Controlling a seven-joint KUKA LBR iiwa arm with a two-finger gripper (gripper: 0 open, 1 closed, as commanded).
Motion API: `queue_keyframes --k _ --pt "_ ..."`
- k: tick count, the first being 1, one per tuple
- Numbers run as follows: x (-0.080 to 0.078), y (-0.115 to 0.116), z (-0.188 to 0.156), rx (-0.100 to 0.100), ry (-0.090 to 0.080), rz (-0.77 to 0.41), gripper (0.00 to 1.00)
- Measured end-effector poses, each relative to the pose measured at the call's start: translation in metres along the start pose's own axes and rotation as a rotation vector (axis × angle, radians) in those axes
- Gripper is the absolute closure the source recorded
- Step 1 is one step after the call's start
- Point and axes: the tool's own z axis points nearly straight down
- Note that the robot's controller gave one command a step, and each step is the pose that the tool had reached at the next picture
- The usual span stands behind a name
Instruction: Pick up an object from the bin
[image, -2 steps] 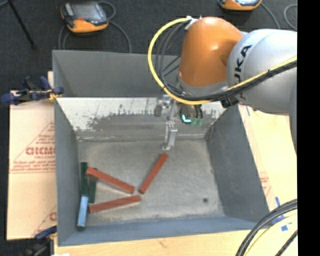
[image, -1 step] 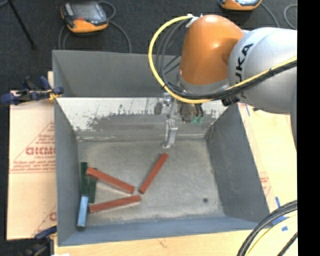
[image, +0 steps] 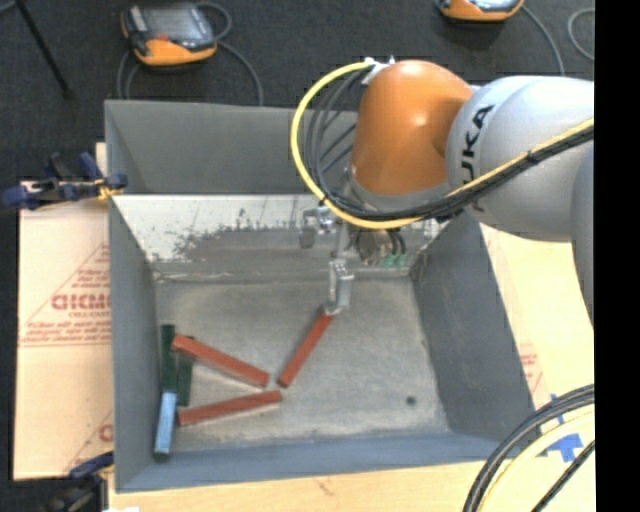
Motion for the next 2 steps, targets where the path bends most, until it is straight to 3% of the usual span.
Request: queue_keyframes --k 1,2 --pt "0.019 -0.004 0.028 -0.001 0.003 -0.325 0.0" --pt "0.037 -0.008 0.067 -0.003 0.004 -0.562 0.0"
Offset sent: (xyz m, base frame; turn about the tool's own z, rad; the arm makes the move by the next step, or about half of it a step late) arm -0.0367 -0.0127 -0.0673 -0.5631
